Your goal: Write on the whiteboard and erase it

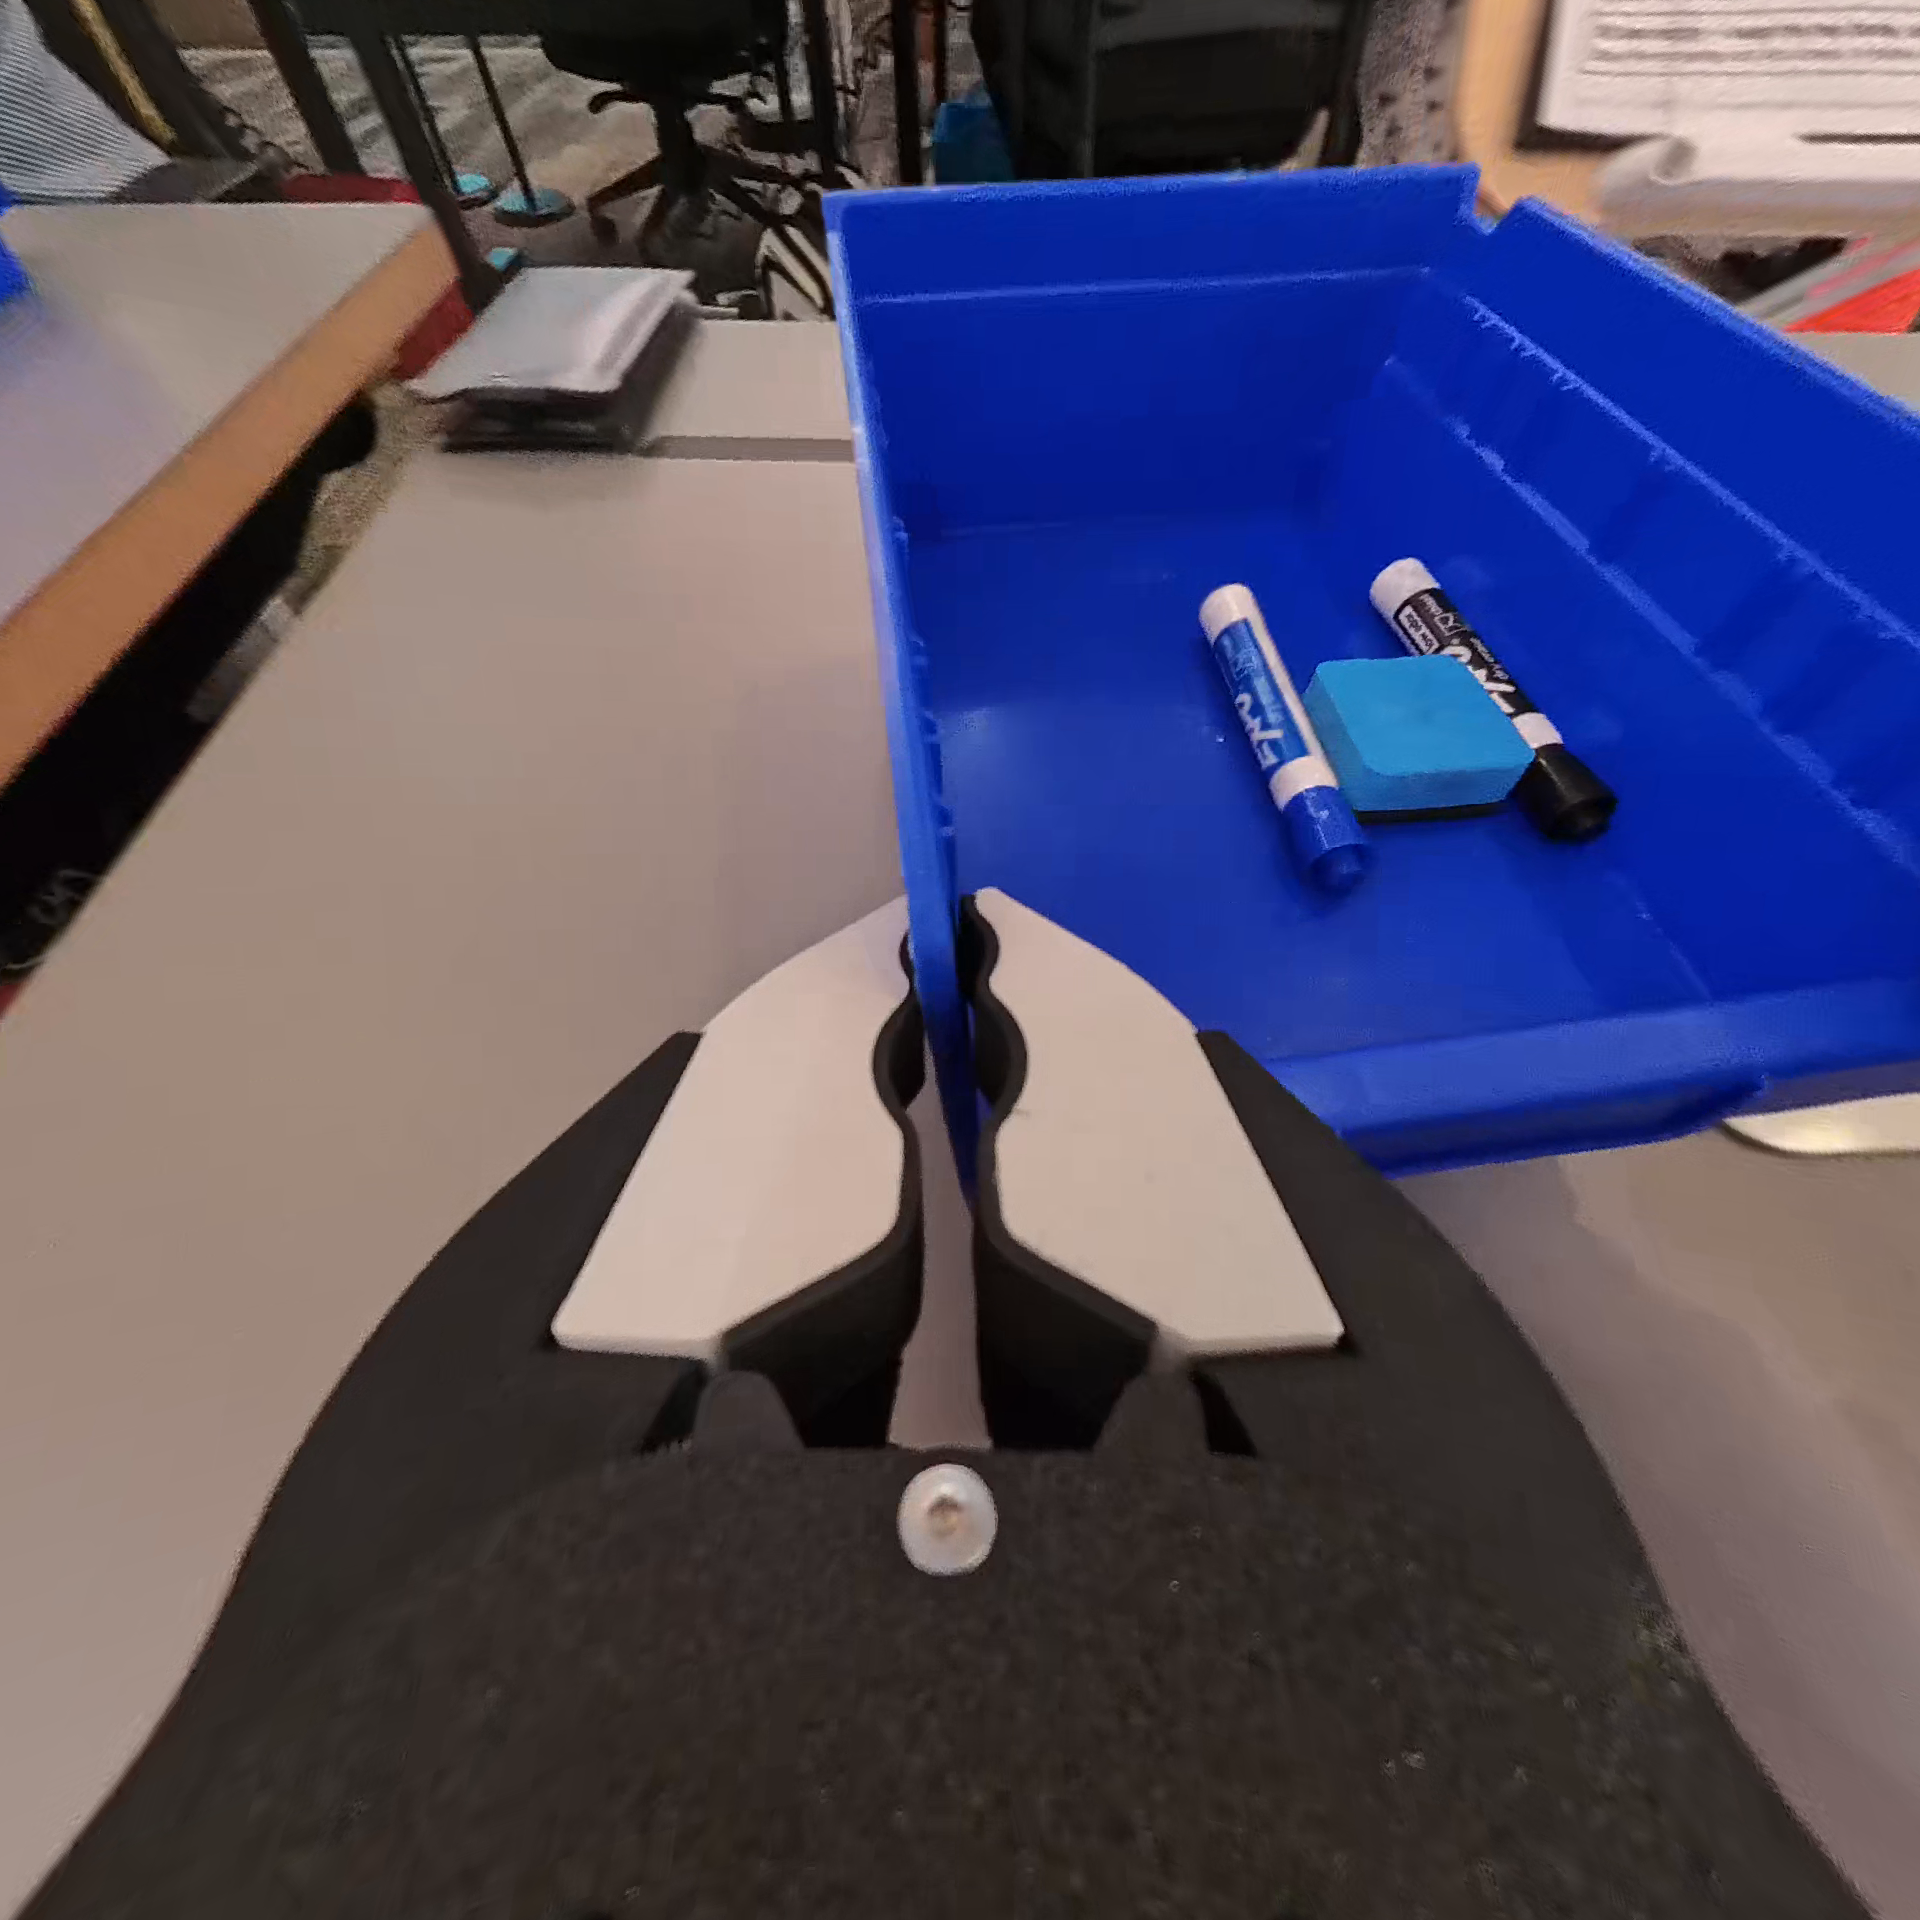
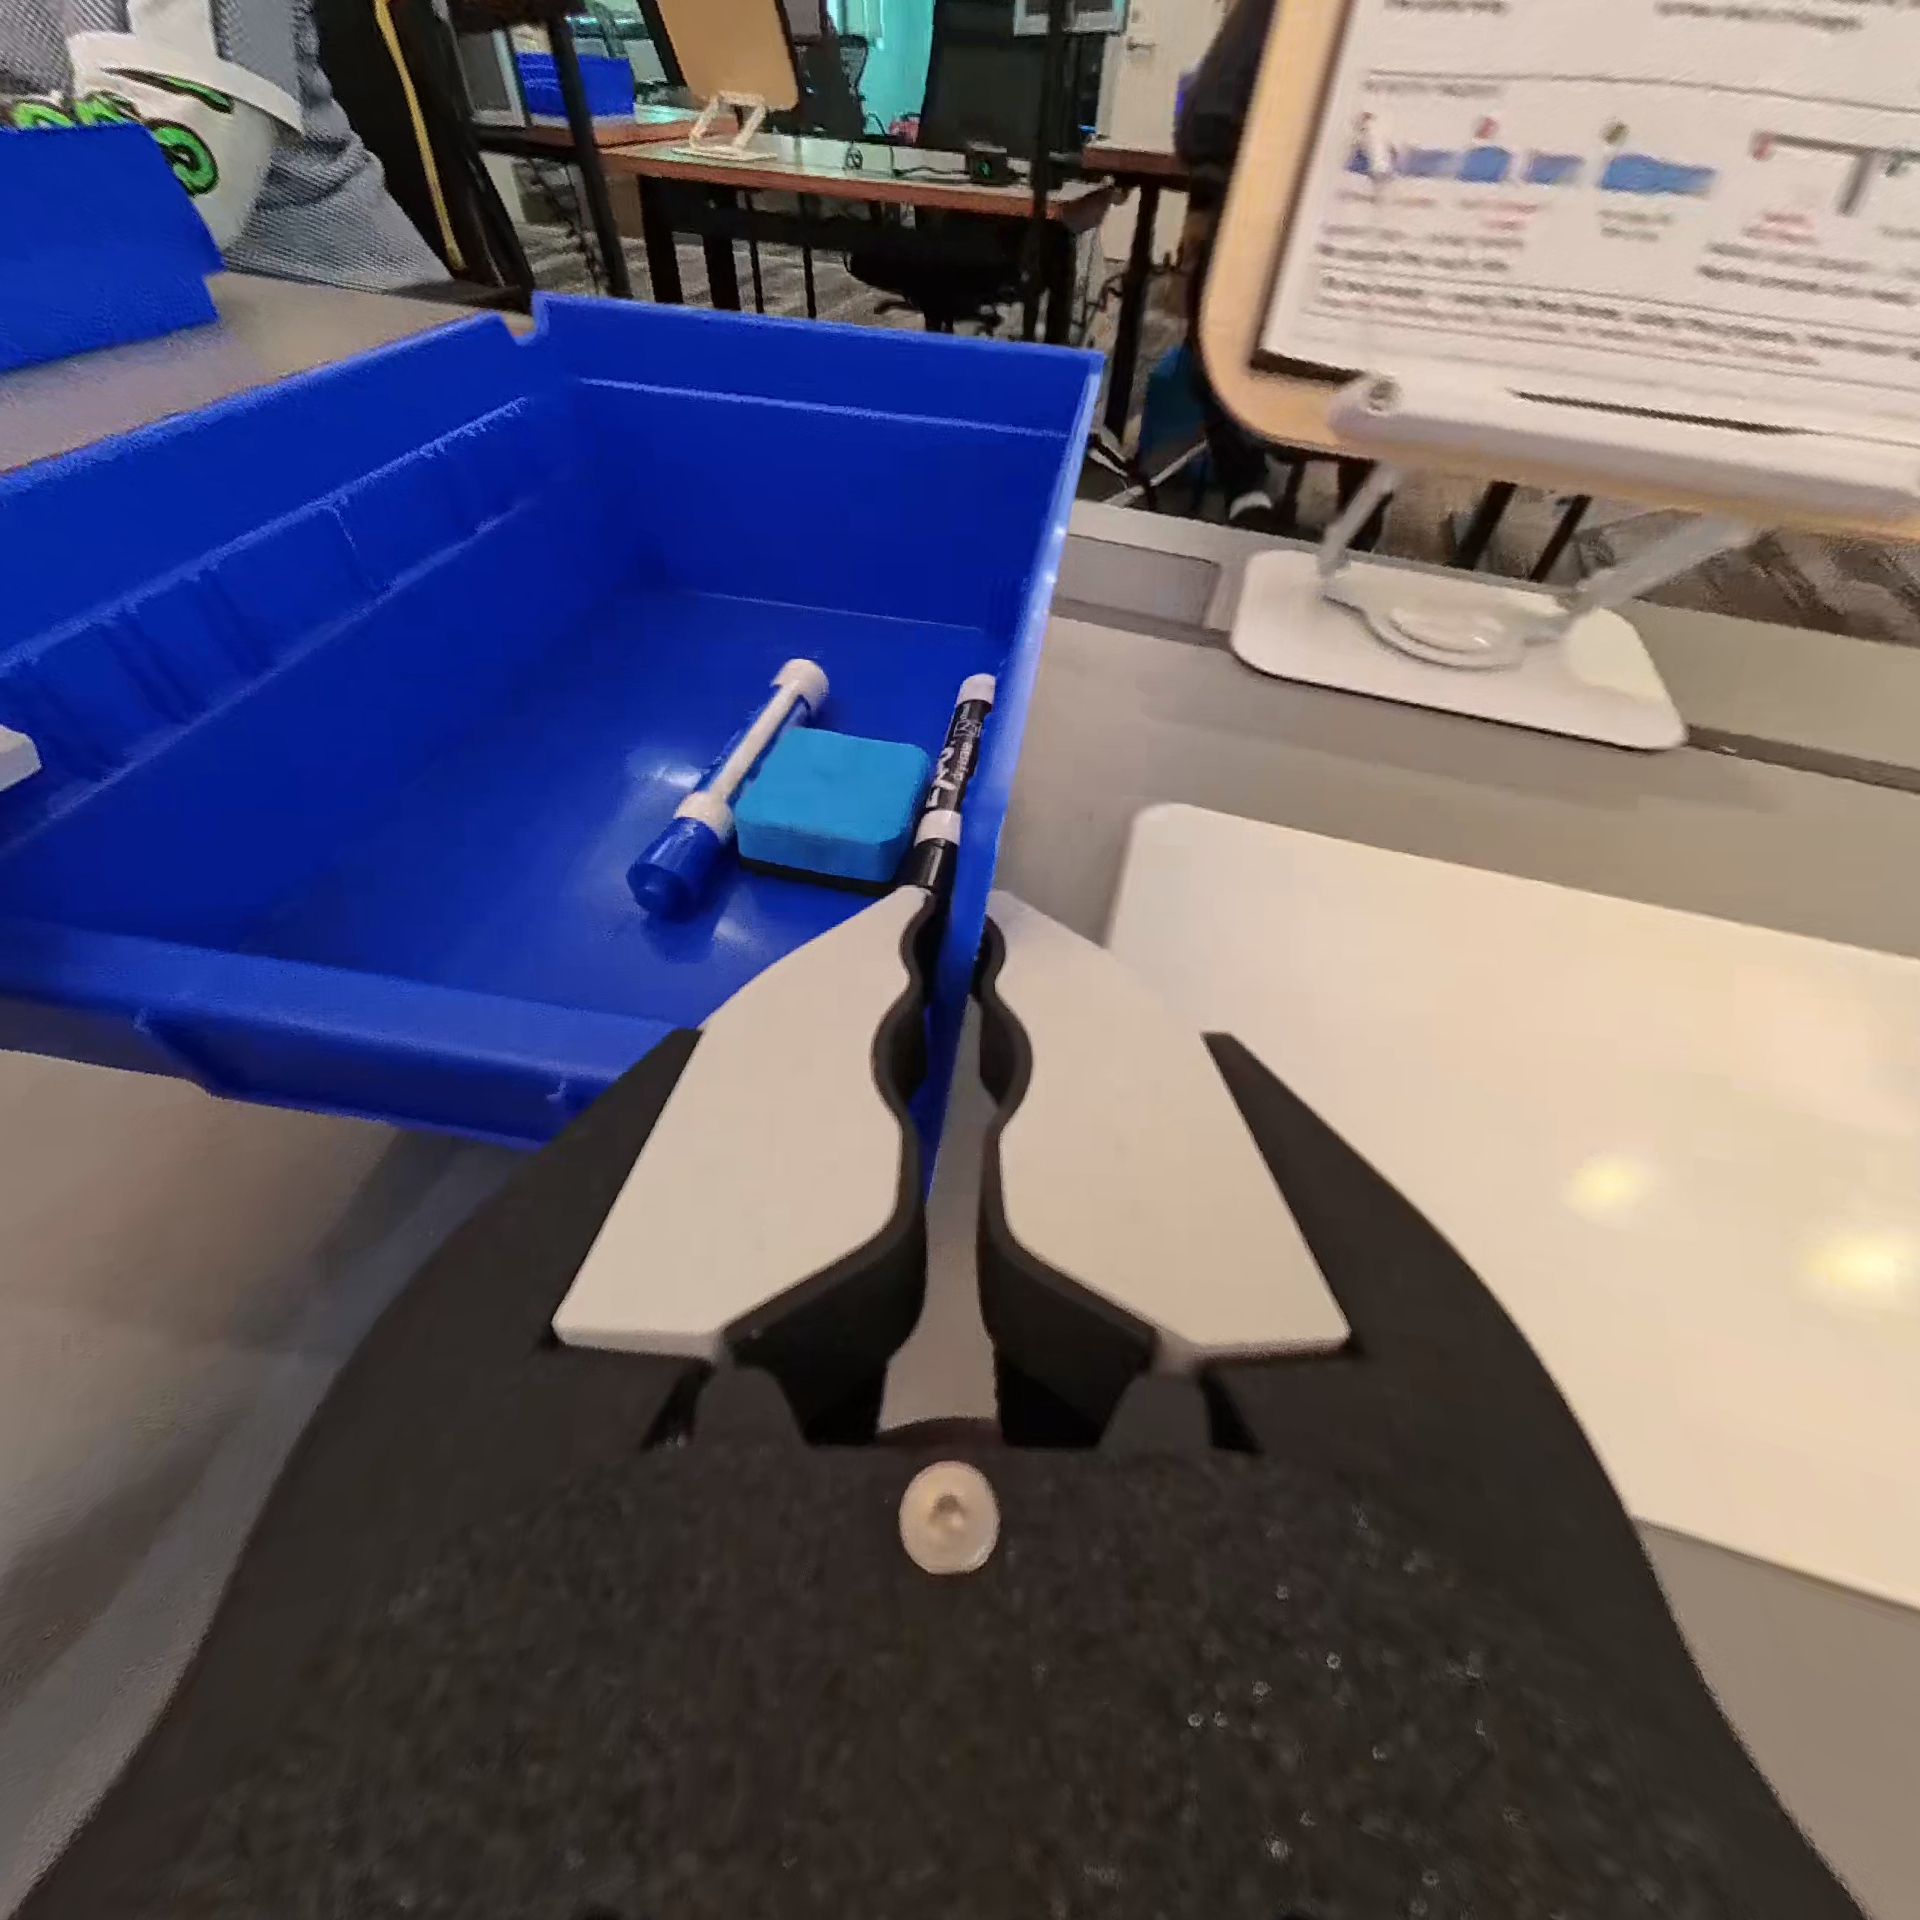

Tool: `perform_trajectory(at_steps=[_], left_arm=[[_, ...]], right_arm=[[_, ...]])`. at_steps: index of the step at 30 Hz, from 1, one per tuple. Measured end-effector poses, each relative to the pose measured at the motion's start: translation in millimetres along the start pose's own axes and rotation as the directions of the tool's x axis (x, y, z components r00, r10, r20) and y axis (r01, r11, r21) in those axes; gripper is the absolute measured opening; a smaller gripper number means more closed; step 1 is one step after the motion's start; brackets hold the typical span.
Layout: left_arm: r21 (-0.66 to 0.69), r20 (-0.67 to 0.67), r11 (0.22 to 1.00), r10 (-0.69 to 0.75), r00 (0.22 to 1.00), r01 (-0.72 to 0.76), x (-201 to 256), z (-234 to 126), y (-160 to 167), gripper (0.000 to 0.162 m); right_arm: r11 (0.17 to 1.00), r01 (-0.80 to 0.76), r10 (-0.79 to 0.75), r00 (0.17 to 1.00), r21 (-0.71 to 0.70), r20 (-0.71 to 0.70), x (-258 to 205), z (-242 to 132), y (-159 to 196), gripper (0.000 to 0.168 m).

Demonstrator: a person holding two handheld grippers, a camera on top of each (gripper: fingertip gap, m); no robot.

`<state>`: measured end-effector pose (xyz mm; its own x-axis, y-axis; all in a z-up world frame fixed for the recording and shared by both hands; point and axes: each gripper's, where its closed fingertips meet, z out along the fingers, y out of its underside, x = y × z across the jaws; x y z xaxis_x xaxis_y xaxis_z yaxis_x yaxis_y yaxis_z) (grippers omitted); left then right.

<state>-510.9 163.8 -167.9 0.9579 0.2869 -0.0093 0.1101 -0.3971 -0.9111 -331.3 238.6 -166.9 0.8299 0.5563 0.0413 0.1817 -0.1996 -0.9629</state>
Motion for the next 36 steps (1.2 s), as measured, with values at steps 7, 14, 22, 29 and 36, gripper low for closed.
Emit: perform_trajectory(at_steps=[7, 14, 22, 29, 36], left_arm=[[-0.062, -0.003, 0.998, 0.022, 1.0, -0.023, -70.6, 42.3, 6.3, 0.002], [-0.05, -0.056, 0.999, -0.012, 0.998, 0.01, -86.4, 71.8, 24.6, 0.002], [0.007, 0.034, 0.999, -0.041, 0.999, 0.041, -98.2, 31.4, 1.7, 0.042], [0.119, -0.213, 0.986, -0.093, 0.973, 0.121, 30.8, -48.7, -30.4, 0.048], [-0.017, -0.42, 0.999, 0.021, 0.907, -0.031, 194.4, -41.6, 25.8, 0.046]], right_arm=[[0.997, -0.025, 0.025, 1.0, -0.069, 0.007, -62.2, 56.0, 9.9, 0.004], [0.979, -0.132, 0.147, 0.985, -0.153, 0.089, -80.5, 69.6, 33.3, 0.009], [0.986, -0.09, 0.151, 0.845, -0.142, 0.513, -76.1, -1.4, 10.4, 0.043], [0.998, 0.063, -0.046, 0.845, -0.013, 0.532, 90.3, -78.4, 19.7, 0.054], [0.996, 0.022, 0.006, 0.956, -0.091, 0.295, 238.8, -118.8, 76.6, 0.068]])
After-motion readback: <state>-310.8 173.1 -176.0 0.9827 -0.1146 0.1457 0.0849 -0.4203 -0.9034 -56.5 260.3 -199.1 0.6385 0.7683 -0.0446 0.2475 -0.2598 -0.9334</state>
